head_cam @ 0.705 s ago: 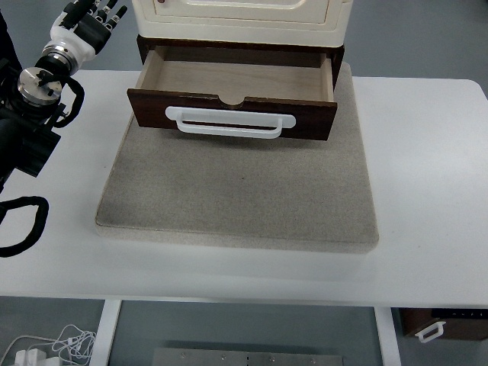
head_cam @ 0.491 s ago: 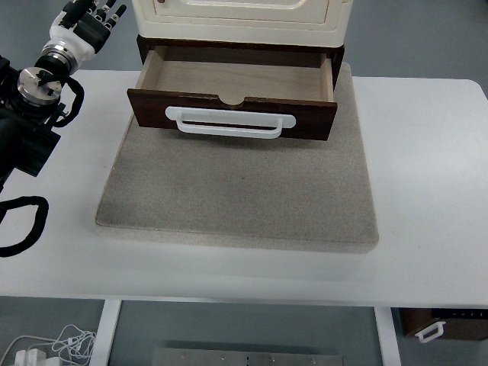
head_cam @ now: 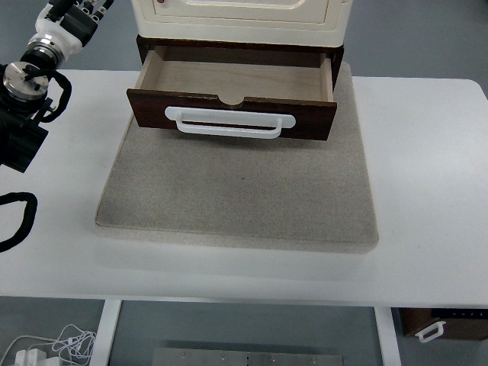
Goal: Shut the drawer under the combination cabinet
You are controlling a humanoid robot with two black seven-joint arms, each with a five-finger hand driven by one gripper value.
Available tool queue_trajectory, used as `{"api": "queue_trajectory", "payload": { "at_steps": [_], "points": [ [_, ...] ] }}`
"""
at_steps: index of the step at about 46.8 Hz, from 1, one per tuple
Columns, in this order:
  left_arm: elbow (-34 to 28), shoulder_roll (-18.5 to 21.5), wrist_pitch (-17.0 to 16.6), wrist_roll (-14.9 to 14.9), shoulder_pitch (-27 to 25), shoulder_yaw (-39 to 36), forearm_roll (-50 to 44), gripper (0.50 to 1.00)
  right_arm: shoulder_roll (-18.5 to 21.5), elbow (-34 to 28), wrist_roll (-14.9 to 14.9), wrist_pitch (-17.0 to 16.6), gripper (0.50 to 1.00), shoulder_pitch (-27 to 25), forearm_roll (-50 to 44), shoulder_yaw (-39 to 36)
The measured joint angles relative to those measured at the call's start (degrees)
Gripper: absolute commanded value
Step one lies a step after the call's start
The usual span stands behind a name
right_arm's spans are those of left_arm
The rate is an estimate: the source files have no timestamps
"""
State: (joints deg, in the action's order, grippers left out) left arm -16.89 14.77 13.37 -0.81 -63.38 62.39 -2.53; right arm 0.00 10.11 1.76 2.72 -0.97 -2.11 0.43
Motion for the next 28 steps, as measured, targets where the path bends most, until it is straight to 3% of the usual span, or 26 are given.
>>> {"api": "queue_trajectory", "payload": {
  "at_steps": [28],
  "points": [
    [-0.07, 2.44, 0.24, -1.01, -2.48, -0.51, 0.2, 0.996, 0.0, 0.0, 0.0, 0.0, 0.952, 0.0, 0.0, -0.01]
  ]
}}
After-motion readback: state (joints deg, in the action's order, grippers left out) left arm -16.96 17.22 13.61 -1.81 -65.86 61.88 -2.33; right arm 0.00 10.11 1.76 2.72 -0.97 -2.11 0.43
